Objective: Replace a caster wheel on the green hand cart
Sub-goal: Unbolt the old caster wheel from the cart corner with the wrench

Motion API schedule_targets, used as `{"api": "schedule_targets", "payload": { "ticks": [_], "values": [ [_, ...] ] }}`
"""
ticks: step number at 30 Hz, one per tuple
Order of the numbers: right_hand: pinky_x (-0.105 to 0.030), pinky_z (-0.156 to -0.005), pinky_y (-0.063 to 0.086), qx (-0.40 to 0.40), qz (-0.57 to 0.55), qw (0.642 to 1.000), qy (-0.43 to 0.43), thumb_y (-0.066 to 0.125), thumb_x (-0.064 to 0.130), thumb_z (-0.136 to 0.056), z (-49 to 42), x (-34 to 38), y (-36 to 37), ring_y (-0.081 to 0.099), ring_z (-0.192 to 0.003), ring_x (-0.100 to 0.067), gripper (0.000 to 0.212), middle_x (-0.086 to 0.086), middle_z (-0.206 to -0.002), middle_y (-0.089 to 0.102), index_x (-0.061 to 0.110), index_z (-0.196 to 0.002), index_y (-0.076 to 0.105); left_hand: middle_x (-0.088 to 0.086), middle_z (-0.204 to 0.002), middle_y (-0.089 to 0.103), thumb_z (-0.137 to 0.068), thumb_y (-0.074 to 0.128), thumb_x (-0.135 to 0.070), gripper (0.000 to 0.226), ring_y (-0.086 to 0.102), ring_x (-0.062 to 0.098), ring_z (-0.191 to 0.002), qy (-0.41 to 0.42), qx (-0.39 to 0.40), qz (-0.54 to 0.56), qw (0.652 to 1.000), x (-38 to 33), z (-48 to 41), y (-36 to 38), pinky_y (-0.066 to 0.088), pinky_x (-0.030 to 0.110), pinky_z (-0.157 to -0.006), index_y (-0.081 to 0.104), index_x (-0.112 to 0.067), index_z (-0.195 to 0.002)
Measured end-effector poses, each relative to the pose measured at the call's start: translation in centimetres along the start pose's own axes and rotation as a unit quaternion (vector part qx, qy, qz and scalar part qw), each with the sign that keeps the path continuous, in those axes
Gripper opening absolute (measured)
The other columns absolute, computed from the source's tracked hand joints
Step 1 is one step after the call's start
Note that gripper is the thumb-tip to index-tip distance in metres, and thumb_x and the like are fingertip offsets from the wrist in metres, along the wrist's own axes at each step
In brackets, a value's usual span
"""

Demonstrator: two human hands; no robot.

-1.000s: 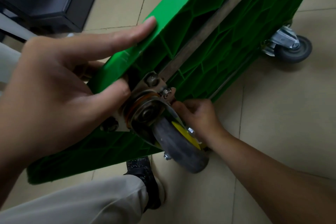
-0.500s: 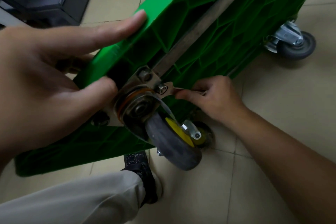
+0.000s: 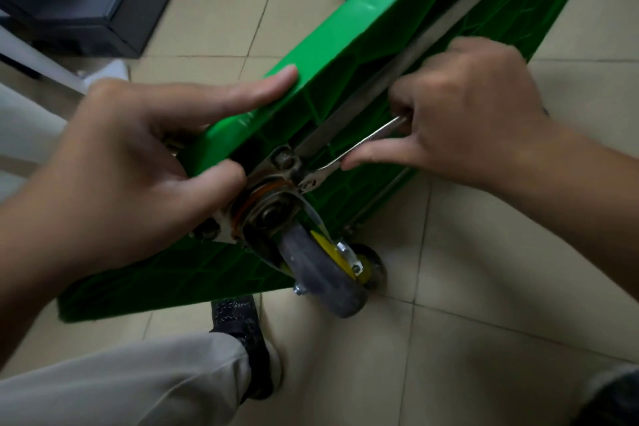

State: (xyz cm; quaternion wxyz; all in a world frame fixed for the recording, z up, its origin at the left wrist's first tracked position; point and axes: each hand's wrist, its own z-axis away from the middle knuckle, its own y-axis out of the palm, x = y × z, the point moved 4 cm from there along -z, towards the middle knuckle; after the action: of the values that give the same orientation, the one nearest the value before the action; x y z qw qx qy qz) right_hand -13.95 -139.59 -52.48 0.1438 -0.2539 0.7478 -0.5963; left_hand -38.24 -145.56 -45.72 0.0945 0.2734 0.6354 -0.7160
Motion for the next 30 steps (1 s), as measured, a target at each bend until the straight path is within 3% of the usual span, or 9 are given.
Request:
{"api": "schedule_targets", "payload": {
  "ticks": [5,8,10,15,19,22,24,27,30],
  "values": [
    [-0.045,-0.082,0.033,0.002,0.144,0.987,-0.072,0.059,0.076,-0.084,-1.4,2.8,-4.2,0.056,-0.069,-0.027,0.07,-0.016,-0.069,0.06,0.006,-0.077,0.06,-0.049,-0.091,0.062,-0.082,0.07,-0.027,0.055,0.05,-0.032,-0.069,0.054,-0.012,0.013,0.998,-1.7,0.1,0.4,0.042,-0.005,-0.065,0.066,-0.027,-0.136],
    [-0.046,-0.09,0.034,-0.001,0.173,0.979,-0.112,0.071,0.051,-0.089,-1.8,5.4,-6.0,0.059,-0.076,-0.031,0.046,-0.019,-0.073,0.062,0.008,-0.078,0.06,-0.056,-0.106,0.056,-0.08,0.067,-0.014,0.066,0.056,-0.023,-0.077,0.106,-0.043,-0.006,0.993,-2.6,0.0,0.1,0.05,0.003,-0.069,0.061,-0.052,-0.134],
    [-0.047,-0.097,0.032,-0.02,0.18,0.974,-0.134,0.063,0.035,-0.097,-1.5,6.3,-6.5,0.058,-0.081,-0.032,0.031,-0.018,-0.078,0.064,0.009,-0.082,0.058,-0.055,-0.114,0.053,-0.079,0.064,-0.018,0.067,0.061,-0.019,-0.091,0.107,-0.043,0.025,0.993,-3.1,-0.1,0.0,0.053,0.008,-0.077,0.059,-0.064,-0.128],
    [-0.048,-0.105,0.014,-0.043,0.219,0.956,-0.191,0.047,0.017,-0.1,-1.1,6.3,-6.6,0.058,-0.084,-0.036,0.021,-0.021,-0.083,0.062,0.002,-0.091,0.059,-0.055,-0.115,0.052,-0.079,0.066,-0.011,0.067,0.06,-0.017,-0.09,0.116,-0.045,0.032,0.992,-2.4,-0.3,0.1,0.051,0.007,-0.084,0.063,-0.055,-0.129],
    [-0.047,-0.105,0.026,-0.03,0.236,0.937,-0.254,0.049,0.045,-0.102,-2.5,4.8,-6.2,0.061,-0.082,-0.035,0.046,-0.018,-0.083,0.064,0.002,-0.091,0.058,-0.054,-0.098,0.059,-0.083,0.072,0.001,0.075,0.053,-0.018,-0.073,0.105,-0.045,0.019,0.993,-1.9,-0.4,0.1,0.049,0.004,-0.069,0.062,-0.055,-0.132],
    [-0.044,-0.097,0.025,-0.051,0.213,0.939,-0.267,0.057,0.067,-0.094,-2.5,3.0,-5.8,0.063,-0.078,-0.035,0.063,-0.016,-0.081,0.066,0.004,-0.088,0.056,-0.034,-0.105,0.07,-0.084,0.072,-0.003,0.075,0.073,0.008,-0.09,0.095,-0.051,0.024,0.994,-2.1,-0.3,-0.2,0.063,0.035,-0.077,0.059,-0.057,-0.134],
    [-0.044,-0.089,0.03,-0.103,0.141,0.954,-0.244,0.064,0.068,-0.089,-1.0,1.6,-5.2,0.061,-0.068,-0.032,0.062,-0.014,-0.072,0.063,0.006,-0.081,0.057,-0.03,-0.114,0.068,-0.084,0.071,-0.006,0.073,0.075,0.013,-0.091,0.082,-0.048,0.035,0.995,-2.0,-0.4,-0.3,0.063,0.044,-0.074,0.059,-0.057,-0.135],
    [-0.033,-0.075,0.033,-0.155,-0.062,0.982,-0.088,0.071,0.071,-0.081,2.8,-1.1,-2.5,0.05,-0.057,-0.025,0.06,-0.002,-0.059,0.053,0.014,-0.069,0.053,-0.018,-0.096,0.079,-0.084,0.07,-0.012,0.068,0.055,-0.008,-0.058,0.062,-0.041,0.034,0.997,-1.6,-0.3,-0.4,0.055,0.017,-0.054,0.059,-0.057,-0.135],
    [-0.012,-0.058,0.033,-0.155,-0.355,0.908,0.157,0.072,0.077,-0.071,6.5,-1.4,1.8,0.047,-0.051,-0.008,0.06,0.007,-0.05,0.051,0.02,-0.062,0.054,-0.023,-0.088,0.077,-0.085,0.069,-0.014,0.067,0.058,-0.005,-0.056,0.051,-0.039,0.042,0.997,-1.7,-0.2,-0.5,0.058,0.018,-0.059,0.058,-0.059,-0.135]
  ]
}}
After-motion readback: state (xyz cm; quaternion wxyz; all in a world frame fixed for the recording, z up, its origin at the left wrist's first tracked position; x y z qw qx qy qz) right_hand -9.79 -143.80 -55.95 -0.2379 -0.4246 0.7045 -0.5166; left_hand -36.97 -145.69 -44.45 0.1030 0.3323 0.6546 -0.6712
